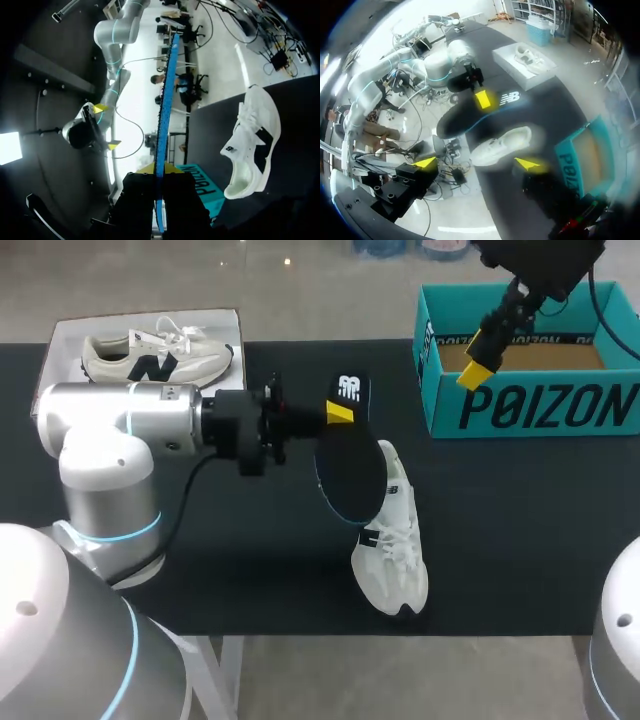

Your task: Take the shoe out of the shoebox, open the shoe tongue, remove and reinsert the insole, then place the shoe into the shoebox

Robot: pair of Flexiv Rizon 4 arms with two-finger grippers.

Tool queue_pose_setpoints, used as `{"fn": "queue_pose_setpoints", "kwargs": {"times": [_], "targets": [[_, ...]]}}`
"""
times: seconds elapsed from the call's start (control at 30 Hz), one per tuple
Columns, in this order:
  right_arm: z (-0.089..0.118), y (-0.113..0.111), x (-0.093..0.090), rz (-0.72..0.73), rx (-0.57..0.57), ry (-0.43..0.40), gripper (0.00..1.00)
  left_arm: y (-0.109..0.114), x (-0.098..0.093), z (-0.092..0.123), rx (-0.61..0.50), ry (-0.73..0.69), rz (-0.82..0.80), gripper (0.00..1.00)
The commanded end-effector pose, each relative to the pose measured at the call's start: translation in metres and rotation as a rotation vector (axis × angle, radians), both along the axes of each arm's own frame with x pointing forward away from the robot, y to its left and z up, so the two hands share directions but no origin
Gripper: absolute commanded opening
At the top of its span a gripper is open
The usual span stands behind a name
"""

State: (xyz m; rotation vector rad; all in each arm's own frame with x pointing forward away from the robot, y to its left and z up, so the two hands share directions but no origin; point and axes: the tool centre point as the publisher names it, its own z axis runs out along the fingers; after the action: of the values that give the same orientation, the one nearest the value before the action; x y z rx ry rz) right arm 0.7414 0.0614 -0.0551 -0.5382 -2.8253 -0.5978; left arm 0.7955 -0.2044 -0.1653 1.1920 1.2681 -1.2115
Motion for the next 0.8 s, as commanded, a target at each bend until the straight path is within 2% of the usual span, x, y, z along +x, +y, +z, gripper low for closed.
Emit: {"fn": "queue_pose_setpoints", "kwargs": {"times": [0.03,0.43,0.8], "targets": [[0.005,0.004,-0.014,-0.059,-0.091,-0.129,1.0,-0.01,0.003,-0.002,0.008,0.003,-0.003,0.0],[0.015,-0.004,-0.029,-0.107,-0.065,-0.245,1.0,-0.02,0.008,-0.005,0.009,0.028,0.008,0.0],[0.024,-0.004,-0.037,-0.073,-0.09,-0.278,1.0,-0.034,0.015,-0.01,0.032,0.068,0.021,0.0]]}}
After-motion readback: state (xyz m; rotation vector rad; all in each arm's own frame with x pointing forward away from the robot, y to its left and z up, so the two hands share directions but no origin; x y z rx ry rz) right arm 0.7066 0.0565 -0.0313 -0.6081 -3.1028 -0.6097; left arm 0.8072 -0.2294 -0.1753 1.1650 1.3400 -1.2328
